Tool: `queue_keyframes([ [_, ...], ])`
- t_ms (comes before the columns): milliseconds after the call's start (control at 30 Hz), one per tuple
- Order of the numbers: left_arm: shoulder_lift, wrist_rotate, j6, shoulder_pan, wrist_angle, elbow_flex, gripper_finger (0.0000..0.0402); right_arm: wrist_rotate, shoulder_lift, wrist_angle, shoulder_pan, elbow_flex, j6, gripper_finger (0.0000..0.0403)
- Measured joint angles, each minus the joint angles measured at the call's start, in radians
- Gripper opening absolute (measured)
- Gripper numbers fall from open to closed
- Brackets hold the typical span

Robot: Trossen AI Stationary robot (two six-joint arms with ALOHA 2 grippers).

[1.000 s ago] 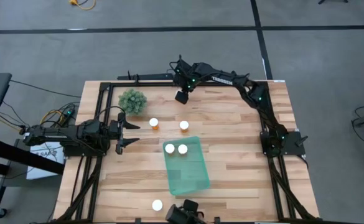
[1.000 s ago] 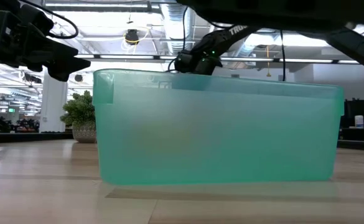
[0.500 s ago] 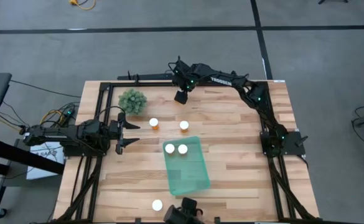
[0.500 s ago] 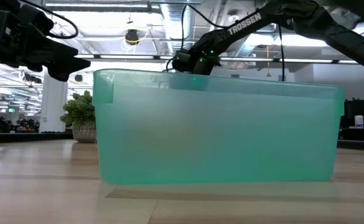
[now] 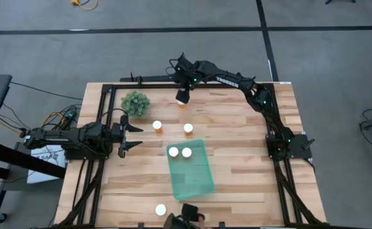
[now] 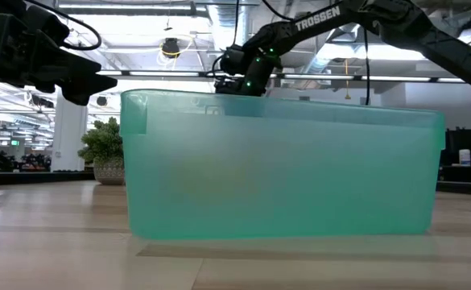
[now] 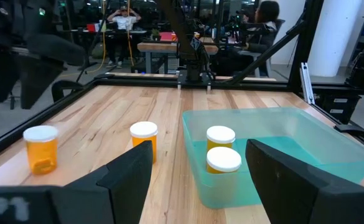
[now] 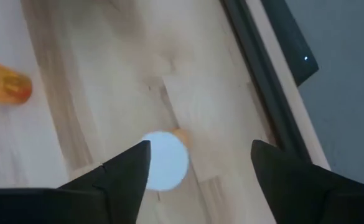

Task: Pick and place pill bottles into a basket
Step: Put the orange pill bottle into the green bin

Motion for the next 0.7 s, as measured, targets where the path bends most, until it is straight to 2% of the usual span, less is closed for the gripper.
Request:
queue_keyframes([
  [367,0.000,0.000,0.000,0.000,0.000,0.000,0.0248,0.002,0.000,-0.012,0.001,0.000,-0.013,0.0392],
  [700,0.000,0.000,0.000,0.000,0.000,0.000,0.0248,0.005,0.066,-0.019,0.019,0.002,-0.016,0.0382],
])
